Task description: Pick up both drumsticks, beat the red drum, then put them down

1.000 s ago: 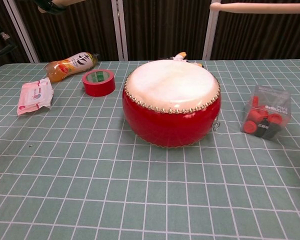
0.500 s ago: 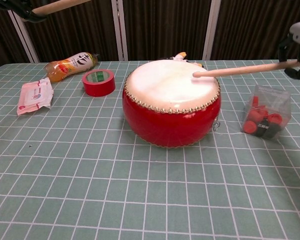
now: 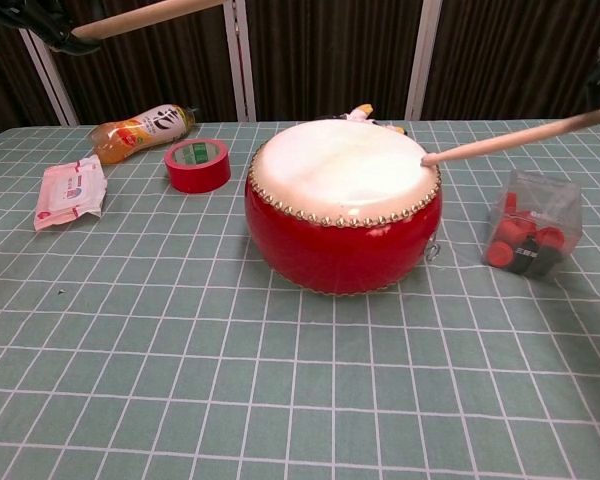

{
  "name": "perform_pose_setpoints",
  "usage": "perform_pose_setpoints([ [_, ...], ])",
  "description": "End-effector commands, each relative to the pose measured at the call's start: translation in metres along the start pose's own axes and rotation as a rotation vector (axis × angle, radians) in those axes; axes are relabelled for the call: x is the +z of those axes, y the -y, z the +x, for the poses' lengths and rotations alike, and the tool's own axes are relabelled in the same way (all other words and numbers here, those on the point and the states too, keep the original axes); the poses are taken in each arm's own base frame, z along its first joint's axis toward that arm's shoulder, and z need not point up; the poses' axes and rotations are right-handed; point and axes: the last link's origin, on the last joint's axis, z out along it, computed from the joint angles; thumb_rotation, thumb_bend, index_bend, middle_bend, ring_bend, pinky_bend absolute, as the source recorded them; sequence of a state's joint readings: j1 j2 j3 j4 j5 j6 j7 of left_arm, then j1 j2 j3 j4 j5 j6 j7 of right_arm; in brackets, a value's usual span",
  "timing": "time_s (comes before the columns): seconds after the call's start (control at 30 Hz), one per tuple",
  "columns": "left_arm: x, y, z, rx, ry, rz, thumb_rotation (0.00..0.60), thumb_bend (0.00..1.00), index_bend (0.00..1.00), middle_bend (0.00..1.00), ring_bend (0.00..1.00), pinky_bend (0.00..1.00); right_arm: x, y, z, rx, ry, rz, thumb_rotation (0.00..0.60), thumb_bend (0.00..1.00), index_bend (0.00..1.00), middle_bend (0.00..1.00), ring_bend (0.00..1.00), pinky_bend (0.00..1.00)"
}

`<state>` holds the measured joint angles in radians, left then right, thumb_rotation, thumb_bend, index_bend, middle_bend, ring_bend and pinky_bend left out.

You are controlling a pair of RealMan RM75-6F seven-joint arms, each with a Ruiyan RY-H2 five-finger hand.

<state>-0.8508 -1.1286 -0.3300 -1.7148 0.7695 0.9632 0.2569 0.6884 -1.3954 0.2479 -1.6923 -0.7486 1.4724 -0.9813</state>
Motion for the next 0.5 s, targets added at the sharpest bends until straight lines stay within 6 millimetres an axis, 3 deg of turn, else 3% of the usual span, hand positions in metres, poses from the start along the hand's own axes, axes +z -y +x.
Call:
perform_pose_setpoints([
  [0.03, 0.002, -0.013, -0.001, -0.003, -0.008, -0.017, 0.6, 0.58, 0.78, 1.0, 1.0, 1.0, -0.001, -0.031, 0.031, 0.202, -0.065, -0.074, 0.6, 0.5, 0.95, 1.0, 1.0, 1.0],
  [0.17, 0.004, -0.03, -0.004, -0.02, -0.016, -0.03, 0.6, 0.58, 0.78, 1.0, 1.0, 1.0, -0.007, -0.047, 0.035, 0.286, -0.077, -0.083, 0.6, 0.5, 0.95, 1.0, 1.0, 1.0],
  [0.5, 0.016, -0.072, -0.03, 0.046, -0.006, -0.045, 0.6, 0.58, 0.78, 1.0, 1.0, 1.0, -0.013, -0.073, 0.021, 0.389, -0.048, -0.083, 0.6, 0.5, 0.95, 1.0, 1.0, 1.0],
])
